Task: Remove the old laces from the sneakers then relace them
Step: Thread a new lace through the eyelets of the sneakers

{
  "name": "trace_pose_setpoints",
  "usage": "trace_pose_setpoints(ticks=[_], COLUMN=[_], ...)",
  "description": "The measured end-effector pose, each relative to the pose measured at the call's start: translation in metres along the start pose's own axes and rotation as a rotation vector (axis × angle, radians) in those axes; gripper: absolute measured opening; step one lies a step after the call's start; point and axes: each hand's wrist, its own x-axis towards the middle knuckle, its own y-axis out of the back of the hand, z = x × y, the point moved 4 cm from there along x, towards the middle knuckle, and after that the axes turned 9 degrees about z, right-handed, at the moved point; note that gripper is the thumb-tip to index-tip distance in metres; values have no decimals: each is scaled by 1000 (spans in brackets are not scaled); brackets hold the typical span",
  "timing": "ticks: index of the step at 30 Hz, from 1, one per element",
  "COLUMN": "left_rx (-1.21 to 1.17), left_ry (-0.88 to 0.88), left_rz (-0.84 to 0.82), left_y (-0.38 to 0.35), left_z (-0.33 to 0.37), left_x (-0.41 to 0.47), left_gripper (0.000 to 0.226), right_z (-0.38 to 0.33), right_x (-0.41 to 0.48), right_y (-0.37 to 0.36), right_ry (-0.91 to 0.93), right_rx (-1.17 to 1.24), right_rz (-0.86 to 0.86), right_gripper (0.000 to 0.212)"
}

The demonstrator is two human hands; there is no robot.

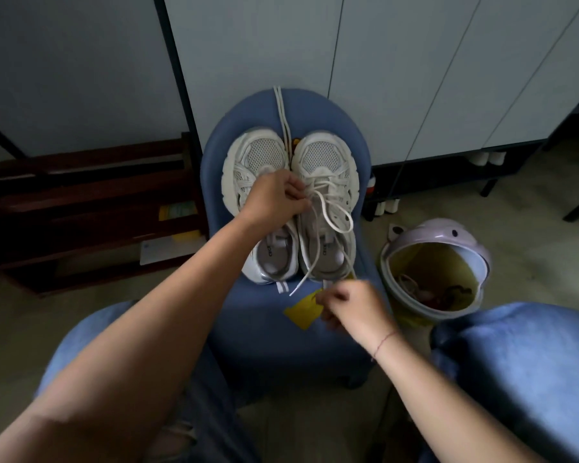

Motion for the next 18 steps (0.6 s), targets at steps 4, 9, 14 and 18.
trace_pose_setpoints(ticks=[4,9,14,18], left_rx=[-1,-5,-15,-16], left_ry=[2,17,-9,-20], left_rz=[-11,-8,-11,-17], left_y=[-1,5,2,0], left_z=[1,-17,-8,-3], left_x=[-1,-10,-7,-6], left_gripper=[30,31,29,26], right_z=[-34,-44,-45,-23], right_x=[23,36,28,-1], right_y=[8,-25,-17,-8], right_ry=[80,-123,-113,-140], right_rx=[183,425,481,320], right_rz=[108,85,52,-171], right_gripper=[21,30,22,15])
